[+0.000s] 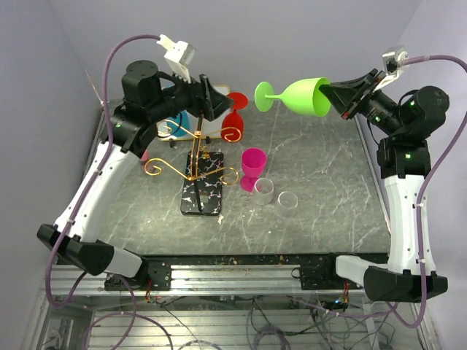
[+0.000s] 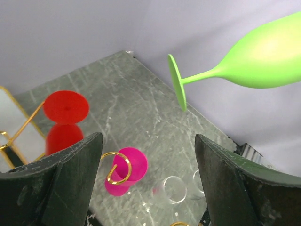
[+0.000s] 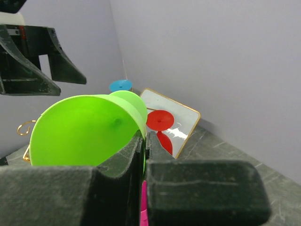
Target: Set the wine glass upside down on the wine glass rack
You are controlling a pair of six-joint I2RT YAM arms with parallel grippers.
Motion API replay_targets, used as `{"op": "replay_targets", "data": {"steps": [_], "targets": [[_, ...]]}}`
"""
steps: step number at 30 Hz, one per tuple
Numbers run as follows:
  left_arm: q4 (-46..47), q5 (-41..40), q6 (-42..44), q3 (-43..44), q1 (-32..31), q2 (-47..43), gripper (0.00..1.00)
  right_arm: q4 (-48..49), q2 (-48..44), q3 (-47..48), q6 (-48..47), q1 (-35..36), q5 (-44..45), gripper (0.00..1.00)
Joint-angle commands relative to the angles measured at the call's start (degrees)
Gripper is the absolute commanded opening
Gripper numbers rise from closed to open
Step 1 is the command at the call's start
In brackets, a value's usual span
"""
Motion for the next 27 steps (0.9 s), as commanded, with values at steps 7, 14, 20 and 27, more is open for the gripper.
{"op": "replay_targets", "data": {"steps": [7,14,20,27], "targets": [[2.2,3.7,-5.9,5.7,-5.6,7.5,0.90,0.8,3.2,2.7,2.3,0.9,-3.0,0.00],[3.4,3.0,-9.1,5.8,-7.2,10.3,0.86,-0.7,3.2,1.7,0.5,1.8,-2.7,0.00],[2.8,1.9,-8.0,8.4,-9.4,12.1,0.69,-0.7,3.4,2.0,0.3,2.1,-2.2,0.00],[2.9,1.3,-8.1,9.0,-9.6,12.8,0.49,-0.3,2.8,0.9,0.3,2.1,-2.2,0.00]]}}
